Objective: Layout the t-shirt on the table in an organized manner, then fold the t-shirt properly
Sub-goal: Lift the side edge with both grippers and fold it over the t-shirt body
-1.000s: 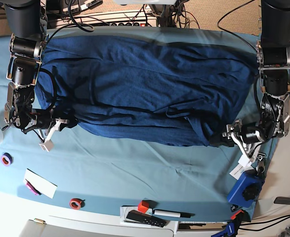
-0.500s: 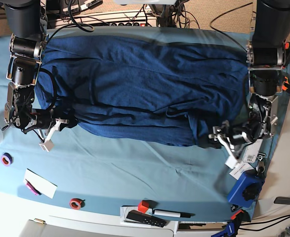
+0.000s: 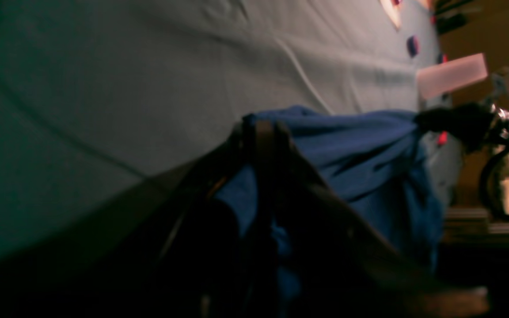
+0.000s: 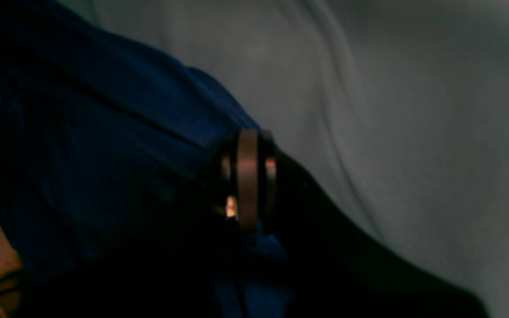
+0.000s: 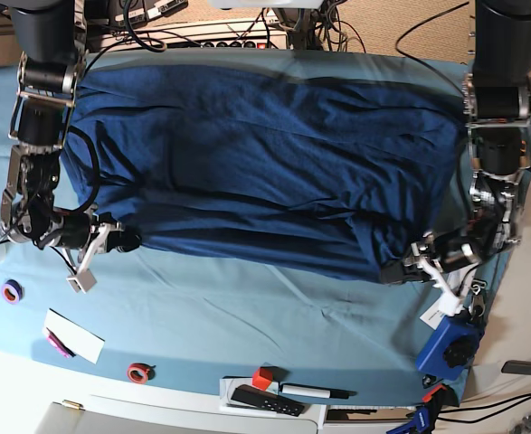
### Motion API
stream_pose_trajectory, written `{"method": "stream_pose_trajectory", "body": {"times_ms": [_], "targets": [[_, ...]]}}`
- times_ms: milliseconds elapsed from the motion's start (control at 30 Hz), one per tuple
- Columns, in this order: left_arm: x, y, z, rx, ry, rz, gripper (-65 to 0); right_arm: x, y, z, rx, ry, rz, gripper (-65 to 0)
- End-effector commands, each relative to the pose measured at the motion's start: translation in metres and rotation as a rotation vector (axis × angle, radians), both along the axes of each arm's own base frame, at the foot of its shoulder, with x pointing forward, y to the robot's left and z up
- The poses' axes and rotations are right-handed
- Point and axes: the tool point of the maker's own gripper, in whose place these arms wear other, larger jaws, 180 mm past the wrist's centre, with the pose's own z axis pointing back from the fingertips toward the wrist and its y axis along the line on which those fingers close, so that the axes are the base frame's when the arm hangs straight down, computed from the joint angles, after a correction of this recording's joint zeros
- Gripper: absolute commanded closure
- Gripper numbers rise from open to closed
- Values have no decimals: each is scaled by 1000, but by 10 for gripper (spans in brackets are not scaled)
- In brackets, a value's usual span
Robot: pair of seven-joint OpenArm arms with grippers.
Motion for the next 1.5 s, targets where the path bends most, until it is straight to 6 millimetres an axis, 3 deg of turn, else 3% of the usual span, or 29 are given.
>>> {"method": "stream_pose_trajectory", "body": {"times_ms": [0,233,400,533,733,1300,1467], "targets": [[14,7,28,-22,-68,8,0,6,-7,18,-19,-59,2,0],[-11,5,35,-111,21,-104,0,-31,7,3,-73,-51,71,0],[-21,15,40,-128,45,-137,0,-56,2,-11,-114,-23,72,0],[-46,21,24,-59,137,-232,0,-67,-10,-8,-120,-40,32,0],[-57,20,19,-40,140,-250,0,-78,-21,9,-91,-83,-12,0],[-58,15,20,-41,115,-248,0,-71,-20,20,-54,-135,-34,0],[-57,1,19,-70,108,-260,0,-72,-20,19,-55,-131,-32,0]]}}
